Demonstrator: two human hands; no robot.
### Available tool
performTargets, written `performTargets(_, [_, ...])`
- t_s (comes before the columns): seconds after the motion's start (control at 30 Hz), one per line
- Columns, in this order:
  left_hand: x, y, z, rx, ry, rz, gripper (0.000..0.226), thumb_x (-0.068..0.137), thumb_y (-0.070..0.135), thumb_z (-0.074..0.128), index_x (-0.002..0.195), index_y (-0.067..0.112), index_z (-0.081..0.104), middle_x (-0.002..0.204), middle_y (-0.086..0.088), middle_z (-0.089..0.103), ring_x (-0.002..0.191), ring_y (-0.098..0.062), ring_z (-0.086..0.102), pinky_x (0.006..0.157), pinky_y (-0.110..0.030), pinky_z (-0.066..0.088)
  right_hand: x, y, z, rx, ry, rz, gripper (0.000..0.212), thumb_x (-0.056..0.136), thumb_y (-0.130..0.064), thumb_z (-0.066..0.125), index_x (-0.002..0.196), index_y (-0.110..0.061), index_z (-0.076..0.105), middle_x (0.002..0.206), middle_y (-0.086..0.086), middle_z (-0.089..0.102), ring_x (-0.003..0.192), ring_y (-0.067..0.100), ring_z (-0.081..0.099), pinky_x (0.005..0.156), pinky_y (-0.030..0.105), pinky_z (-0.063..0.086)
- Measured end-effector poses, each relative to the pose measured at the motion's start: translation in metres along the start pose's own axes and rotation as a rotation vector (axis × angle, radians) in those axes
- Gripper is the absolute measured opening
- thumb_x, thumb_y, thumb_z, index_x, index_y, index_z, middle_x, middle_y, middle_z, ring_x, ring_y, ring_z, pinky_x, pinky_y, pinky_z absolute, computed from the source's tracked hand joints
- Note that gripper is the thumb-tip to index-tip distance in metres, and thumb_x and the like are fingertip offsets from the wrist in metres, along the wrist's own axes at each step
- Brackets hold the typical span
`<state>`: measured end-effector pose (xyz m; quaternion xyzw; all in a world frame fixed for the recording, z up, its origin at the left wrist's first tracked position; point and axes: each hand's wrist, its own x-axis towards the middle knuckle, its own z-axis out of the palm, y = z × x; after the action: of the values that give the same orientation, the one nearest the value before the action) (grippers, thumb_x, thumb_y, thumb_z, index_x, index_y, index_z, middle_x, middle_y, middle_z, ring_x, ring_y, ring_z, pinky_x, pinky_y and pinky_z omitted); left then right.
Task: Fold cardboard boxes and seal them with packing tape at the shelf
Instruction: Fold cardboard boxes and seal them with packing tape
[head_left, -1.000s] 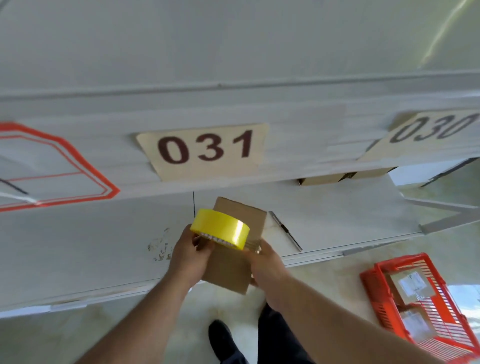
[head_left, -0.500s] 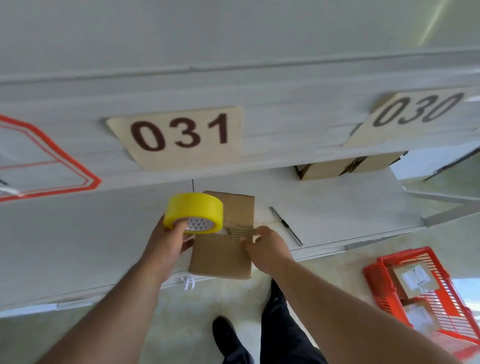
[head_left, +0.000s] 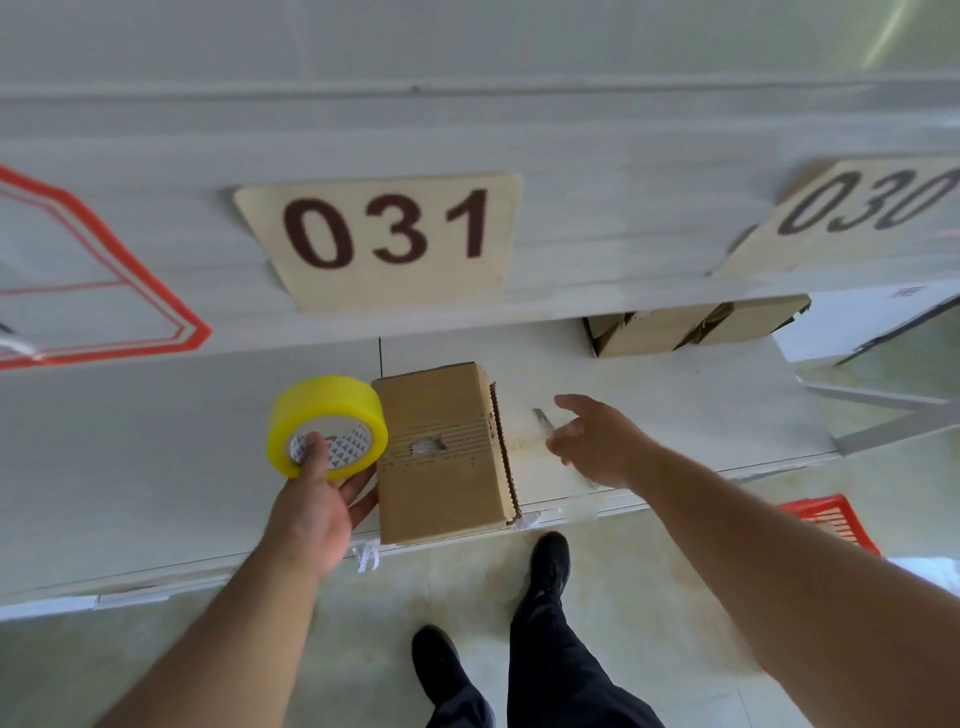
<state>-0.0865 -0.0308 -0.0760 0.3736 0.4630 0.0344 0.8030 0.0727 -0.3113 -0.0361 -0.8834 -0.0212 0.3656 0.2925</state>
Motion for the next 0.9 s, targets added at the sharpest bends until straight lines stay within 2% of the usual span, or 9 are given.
performTargets(0.13, [-0.001,-0.001,-0.004,-0.033,0.004,0.006,0.047,0.104,0.058,0.041,0.131,0.024,0.058,0.125,-0.009,0.073,0.117,-0.024,0.068,0.094,-0.048,0.053,0.000,0.014,-0.013,-0.300,0.023,0.028,0.055,0.100,-0.020,0.056,0.152,-0.036,0.045,0.145,-0.008,0.060,0.127,0.018,0.058,0.095,0.028,0.050])
performTargets(0.27, [0.000,0.001,-0.006,-0.050,0.013,0.021,0.046,0.103,0.059,0.044,0.129,0.023,0.058,0.123,-0.011,0.074,0.114,-0.025,0.069,0.093,-0.050,0.054,-0.002,0.025,-0.019,-0.522,0.130,0.052,0.048,0.100,-0.025,0.049,0.145,-0.041,0.049,0.137,-0.009,0.064,0.122,0.020,0.060,0.089,0.034,0.049])
performTargets(0.43, [0.000,0.005,-0.005,-0.010,0.009,0.104,0.053,0.101,0.059,0.048,0.139,0.022,0.054,0.125,-0.010,0.073,0.116,-0.026,0.070,0.095,-0.052,0.054,-0.005,0.031,-0.023,-0.531,0.168,0.099,0.020,0.094,-0.037,0.061,0.114,-0.037,0.066,0.117,-0.007,0.068,0.114,0.019,0.060,0.086,0.034,0.050])
performTargets(0.5, [-0.002,0.007,-0.004,0.024,0.015,0.165,0.052,0.101,0.054,0.052,0.141,0.021,0.052,0.132,-0.012,0.068,0.117,-0.029,0.069,0.100,-0.057,0.052,-0.006,0.028,-0.022,-0.515,0.183,0.081,0.022,0.092,-0.039,0.064,0.114,-0.036,0.067,0.115,-0.004,0.067,0.118,0.020,0.058,0.090,0.035,0.051])
performTargets(0.57, [-0.005,0.006,0.001,0.053,0.039,0.212,0.039,0.105,0.043,0.053,0.137,0.021,0.053,0.133,-0.013,0.065,0.117,-0.031,0.068,0.101,-0.058,0.052,-0.005,0.023,-0.019,-0.504,0.135,0.066,0.029,0.091,-0.046,0.064,0.118,-0.036,0.067,0.117,-0.004,0.067,0.119,0.020,0.057,0.093,0.036,0.050])
performTargets(0.63, [-0.006,0.003,0.007,0.063,0.055,0.225,0.026,0.107,0.036,0.052,0.129,0.023,0.057,0.131,-0.013,0.065,0.114,-0.031,0.069,0.100,-0.057,0.053,-0.004,0.016,-0.014,-0.466,0.052,0.074,0.033,0.091,-0.054,0.060,0.115,-0.033,0.067,0.114,-0.007,0.069,0.111,0.019,0.061,0.092,0.037,0.052])
performTargets(0.7, [-0.007,-0.002,0.014,0.077,0.063,0.219,0.020,0.107,0.036,0.052,0.123,0.026,0.058,0.130,-0.012,0.066,0.113,-0.031,0.069,0.101,-0.056,0.053,-0.001,0.009,-0.008,-0.439,-0.008,0.057,0.039,0.099,-0.052,0.049,0.108,-0.020,0.069,0.111,-0.002,0.071,0.102,0.023,0.065,0.092,0.038,0.055])
performTargets(0.77, [-0.005,-0.008,0.018,0.079,0.060,0.193,0.028,0.107,0.039,0.052,0.129,0.023,0.057,0.132,-0.013,0.065,0.114,-0.032,0.069,0.103,-0.057,0.052,0.002,0.004,-0.003,-0.369,-0.004,0.049,0.042,0.103,-0.046,0.044,0.104,-0.015,0.072,0.104,0.005,0.074,0.096,0.027,0.069,0.091,0.042,0.058])
performTargets(0.9, [0.006,-0.016,0.015,-0.002,0.090,0.092,0.040,0.106,0.047,0.050,0.137,0.022,0.052,0.131,-0.014,0.066,0.113,-0.034,0.070,0.100,-0.055,0.053,0.005,0.000,-0.001,-0.283,0.035,0.039,0.034,0.102,-0.041,0.053,0.092,-0.017,0.074,0.089,0.003,0.076,0.087,0.025,0.073,0.083,0.038,0.061])
